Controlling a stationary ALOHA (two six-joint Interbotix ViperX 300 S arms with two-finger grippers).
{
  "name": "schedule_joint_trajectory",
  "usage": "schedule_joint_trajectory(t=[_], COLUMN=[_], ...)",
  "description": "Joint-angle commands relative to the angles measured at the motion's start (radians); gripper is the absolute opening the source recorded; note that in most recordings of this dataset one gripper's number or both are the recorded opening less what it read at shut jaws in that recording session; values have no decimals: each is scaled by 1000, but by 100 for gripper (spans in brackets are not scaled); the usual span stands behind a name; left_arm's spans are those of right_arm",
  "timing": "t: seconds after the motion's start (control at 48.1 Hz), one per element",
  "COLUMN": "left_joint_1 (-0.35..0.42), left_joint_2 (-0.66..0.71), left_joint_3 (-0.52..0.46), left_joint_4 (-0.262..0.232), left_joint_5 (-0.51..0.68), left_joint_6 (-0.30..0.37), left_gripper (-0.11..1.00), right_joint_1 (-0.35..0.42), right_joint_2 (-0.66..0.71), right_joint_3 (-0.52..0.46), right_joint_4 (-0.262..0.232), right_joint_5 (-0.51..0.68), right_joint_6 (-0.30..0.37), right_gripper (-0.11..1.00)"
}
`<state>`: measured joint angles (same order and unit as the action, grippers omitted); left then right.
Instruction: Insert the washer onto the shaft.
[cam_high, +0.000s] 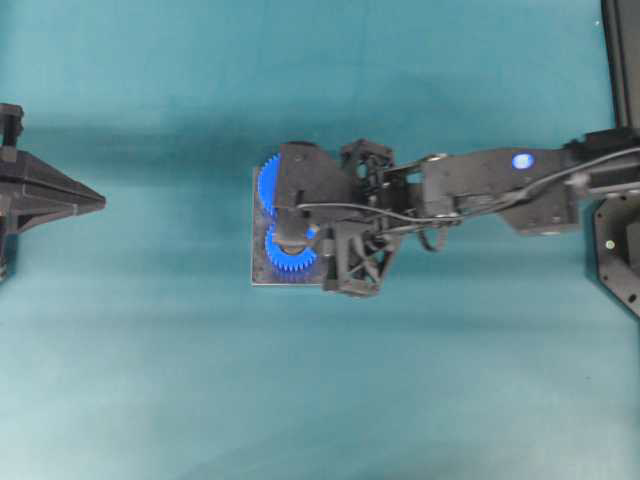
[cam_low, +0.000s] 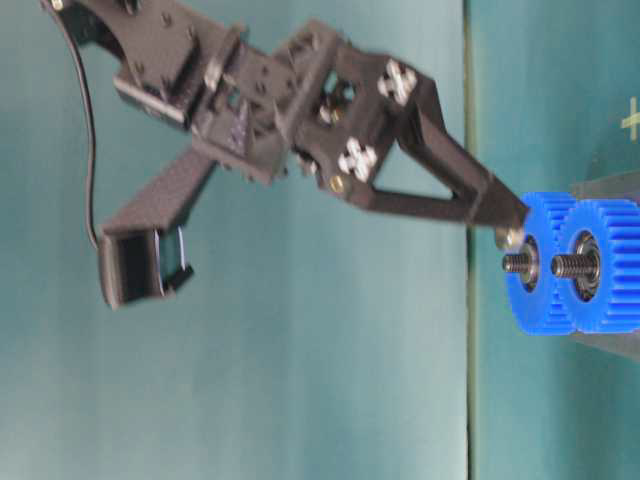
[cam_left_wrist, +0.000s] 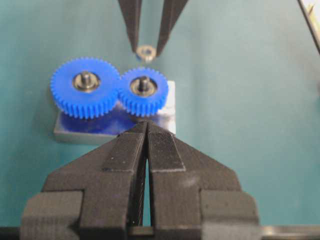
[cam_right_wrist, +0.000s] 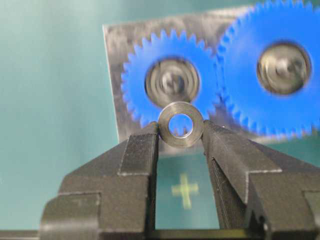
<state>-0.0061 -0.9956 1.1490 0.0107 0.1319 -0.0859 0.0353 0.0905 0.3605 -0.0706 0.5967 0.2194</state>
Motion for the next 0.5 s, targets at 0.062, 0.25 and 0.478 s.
schedule_joint_trajectory(t=[0.062, 0.25, 0.478], left_joint_1=[0, 0, 0], left_joint_2=[3, 3, 3], left_joint_3=[-21, -21, -23], left_joint_4=[3, 3, 3], left_joint_5=[-8, -8, -9], left_joint_6=[-2, 0, 0], left_gripper=[1, 1, 1], right_joint_1=[3, 2, 2], right_joint_2=[8, 28, 46], right_joint_3=[-48, -55, -60], right_joint_4=[-2, 0, -2], right_joint_5=[-9, -23, -35], right_joint_6=[-11, -11, -11], right_gripper=[31, 31, 31])
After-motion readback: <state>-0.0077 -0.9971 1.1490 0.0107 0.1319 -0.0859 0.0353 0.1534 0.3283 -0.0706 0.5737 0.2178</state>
